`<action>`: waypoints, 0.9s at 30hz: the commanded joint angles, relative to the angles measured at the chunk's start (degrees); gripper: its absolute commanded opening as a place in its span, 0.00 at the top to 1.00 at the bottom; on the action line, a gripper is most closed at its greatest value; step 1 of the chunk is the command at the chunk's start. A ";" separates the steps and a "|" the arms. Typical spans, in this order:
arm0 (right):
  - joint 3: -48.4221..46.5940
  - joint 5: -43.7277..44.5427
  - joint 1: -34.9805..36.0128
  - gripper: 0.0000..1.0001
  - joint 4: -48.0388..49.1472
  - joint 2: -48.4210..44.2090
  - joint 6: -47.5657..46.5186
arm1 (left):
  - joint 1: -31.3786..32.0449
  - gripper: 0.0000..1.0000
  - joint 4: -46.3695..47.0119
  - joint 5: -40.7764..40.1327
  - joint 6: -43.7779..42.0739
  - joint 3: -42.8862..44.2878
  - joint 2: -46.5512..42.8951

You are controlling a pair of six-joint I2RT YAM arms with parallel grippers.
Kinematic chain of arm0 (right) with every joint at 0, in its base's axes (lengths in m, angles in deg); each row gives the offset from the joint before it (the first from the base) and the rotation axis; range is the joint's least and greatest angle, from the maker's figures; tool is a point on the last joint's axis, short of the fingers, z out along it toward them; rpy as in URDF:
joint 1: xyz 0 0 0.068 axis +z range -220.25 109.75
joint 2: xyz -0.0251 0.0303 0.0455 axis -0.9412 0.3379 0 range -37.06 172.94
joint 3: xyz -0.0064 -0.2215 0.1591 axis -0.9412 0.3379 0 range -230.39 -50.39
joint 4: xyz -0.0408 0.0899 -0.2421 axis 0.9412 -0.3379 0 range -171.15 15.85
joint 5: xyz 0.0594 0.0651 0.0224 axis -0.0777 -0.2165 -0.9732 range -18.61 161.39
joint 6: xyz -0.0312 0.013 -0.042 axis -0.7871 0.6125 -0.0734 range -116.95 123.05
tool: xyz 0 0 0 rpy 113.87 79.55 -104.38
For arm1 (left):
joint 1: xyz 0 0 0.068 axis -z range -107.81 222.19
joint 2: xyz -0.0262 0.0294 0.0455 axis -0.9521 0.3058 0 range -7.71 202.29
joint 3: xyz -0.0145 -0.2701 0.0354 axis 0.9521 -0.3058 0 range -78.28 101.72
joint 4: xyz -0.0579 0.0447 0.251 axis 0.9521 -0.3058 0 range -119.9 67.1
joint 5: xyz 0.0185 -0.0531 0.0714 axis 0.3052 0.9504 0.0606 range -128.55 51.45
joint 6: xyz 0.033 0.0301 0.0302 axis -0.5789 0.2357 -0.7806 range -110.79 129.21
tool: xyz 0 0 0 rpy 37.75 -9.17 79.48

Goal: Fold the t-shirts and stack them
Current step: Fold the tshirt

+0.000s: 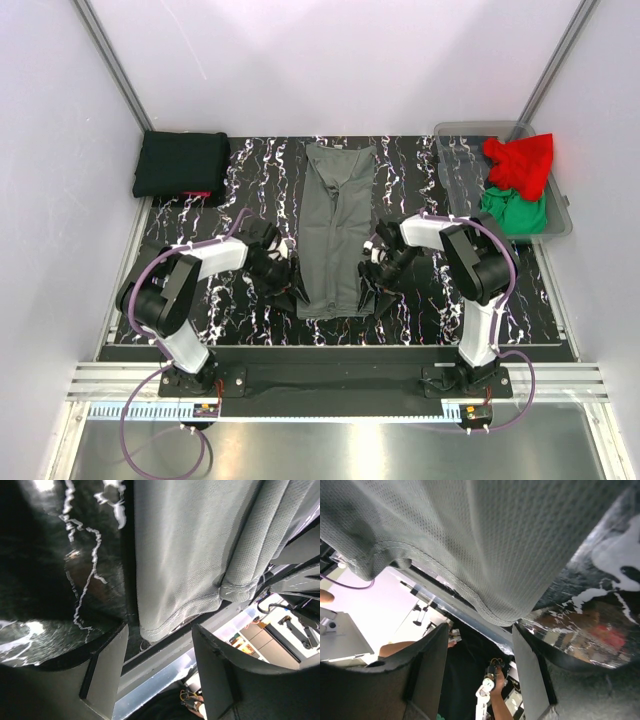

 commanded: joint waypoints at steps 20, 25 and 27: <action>-3.69 7.17 0.59 0.52 0.76 2.82 2.58 | 0.65 0.50 4.12 -2.36 0.12 -0.97 1.82; -3.69 5.42 1.46 0.65 1.38 3.35 2.67 | 1.61 0.65 5.17 -1.05 0.03 -1.32 1.64; -3.77 4.45 2.08 0.75 1.73 3.44 1.63 | 1.96 0.74 5.87 -0.08 0.03 -1.15 1.73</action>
